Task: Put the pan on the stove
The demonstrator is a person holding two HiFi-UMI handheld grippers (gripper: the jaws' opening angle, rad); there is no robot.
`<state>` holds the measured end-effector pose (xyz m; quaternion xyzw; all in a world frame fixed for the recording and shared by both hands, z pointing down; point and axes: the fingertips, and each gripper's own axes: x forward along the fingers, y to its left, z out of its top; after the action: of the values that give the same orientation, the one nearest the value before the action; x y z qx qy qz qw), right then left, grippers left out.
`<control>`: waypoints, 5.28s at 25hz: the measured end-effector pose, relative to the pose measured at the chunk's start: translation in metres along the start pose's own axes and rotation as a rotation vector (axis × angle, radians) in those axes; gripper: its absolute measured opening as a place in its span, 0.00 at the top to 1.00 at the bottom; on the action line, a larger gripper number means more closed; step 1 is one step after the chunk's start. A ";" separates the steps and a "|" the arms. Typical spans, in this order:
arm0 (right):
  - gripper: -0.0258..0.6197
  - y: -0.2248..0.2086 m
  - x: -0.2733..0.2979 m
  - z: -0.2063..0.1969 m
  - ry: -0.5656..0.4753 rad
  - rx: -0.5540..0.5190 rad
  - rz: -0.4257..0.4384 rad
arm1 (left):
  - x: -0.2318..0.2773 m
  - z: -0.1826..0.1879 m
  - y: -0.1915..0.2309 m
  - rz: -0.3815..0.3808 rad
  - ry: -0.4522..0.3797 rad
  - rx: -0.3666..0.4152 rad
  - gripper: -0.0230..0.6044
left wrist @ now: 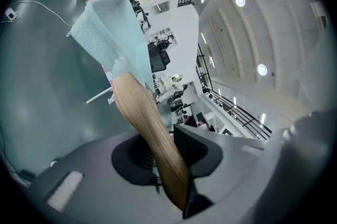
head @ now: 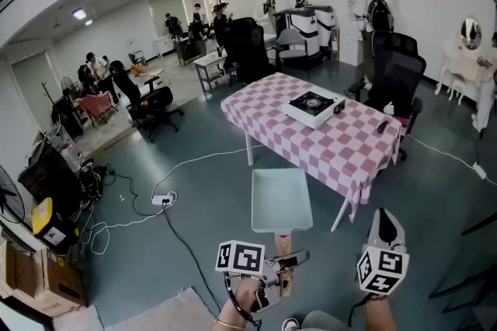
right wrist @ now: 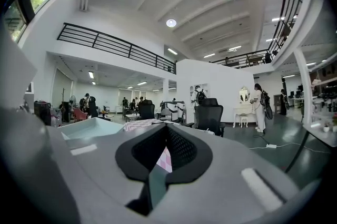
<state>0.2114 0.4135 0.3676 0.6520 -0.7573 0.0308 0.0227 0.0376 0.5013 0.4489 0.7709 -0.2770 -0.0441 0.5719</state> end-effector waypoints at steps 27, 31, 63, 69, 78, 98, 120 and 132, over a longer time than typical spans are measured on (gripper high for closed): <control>0.94 -0.031 0.159 -0.006 0.050 -0.005 -0.009 | 0.065 0.138 0.045 0.030 -0.011 -0.033 0.80; 0.94 -0.042 0.193 -0.005 0.063 -0.008 -0.004 | 0.085 0.166 0.049 0.029 -0.017 -0.041 0.80; 0.95 -0.077 0.416 -0.028 0.111 0.056 0.024 | 0.184 0.352 0.098 0.068 -0.047 -0.061 0.78; 0.94 -0.068 0.473 -0.018 0.112 0.041 -0.003 | 0.200 0.419 0.117 0.039 -0.022 -0.052 0.78; 0.94 -0.063 0.554 0.009 0.095 0.041 -0.069 | 0.221 0.511 0.129 0.012 0.038 -0.029 0.78; 0.95 -0.043 0.659 0.001 0.154 0.025 -0.158 | 0.247 0.620 0.168 -0.032 0.128 -0.022 0.78; 0.95 -0.052 0.718 -0.011 0.198 0.018 -0.186 | 0.279 0.642 0.188 -0.046 0.241 -0.025 0.78; 0.95 -0.087 0.723 -0.032 0.237 0.042 -0.263 | 0.310 0.648 0.193 -0.072 0.334 0.011 0.78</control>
<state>0.1894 -0.3098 0.4550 0.7376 -0.6566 0.1201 0.1017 -0.0235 -0.2396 0.4789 0.7799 -0.1508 0.0656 0.6040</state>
